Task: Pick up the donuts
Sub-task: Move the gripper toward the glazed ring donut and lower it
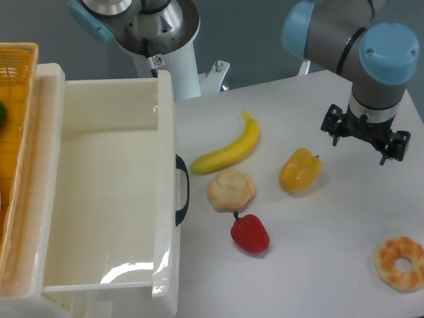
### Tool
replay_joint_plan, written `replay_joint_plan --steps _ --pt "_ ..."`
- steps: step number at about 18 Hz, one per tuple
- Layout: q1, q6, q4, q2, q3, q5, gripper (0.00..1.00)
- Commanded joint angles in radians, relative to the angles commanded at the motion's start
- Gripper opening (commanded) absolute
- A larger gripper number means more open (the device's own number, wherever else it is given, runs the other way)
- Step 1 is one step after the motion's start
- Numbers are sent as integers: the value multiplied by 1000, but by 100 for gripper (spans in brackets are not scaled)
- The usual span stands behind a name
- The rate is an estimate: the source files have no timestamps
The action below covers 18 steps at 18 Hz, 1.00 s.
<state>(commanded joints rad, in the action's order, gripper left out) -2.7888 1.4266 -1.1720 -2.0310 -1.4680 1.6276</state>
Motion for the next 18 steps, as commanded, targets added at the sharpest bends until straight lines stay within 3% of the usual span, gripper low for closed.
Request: replay_joint_plan --steps 9,13,18 --pt "0 -8 5 -3 -8 -12 100" --pt "-2 -17 112 -41 -54 -15 100" --pt "-29 -55 132 -72 -37 -17 100"
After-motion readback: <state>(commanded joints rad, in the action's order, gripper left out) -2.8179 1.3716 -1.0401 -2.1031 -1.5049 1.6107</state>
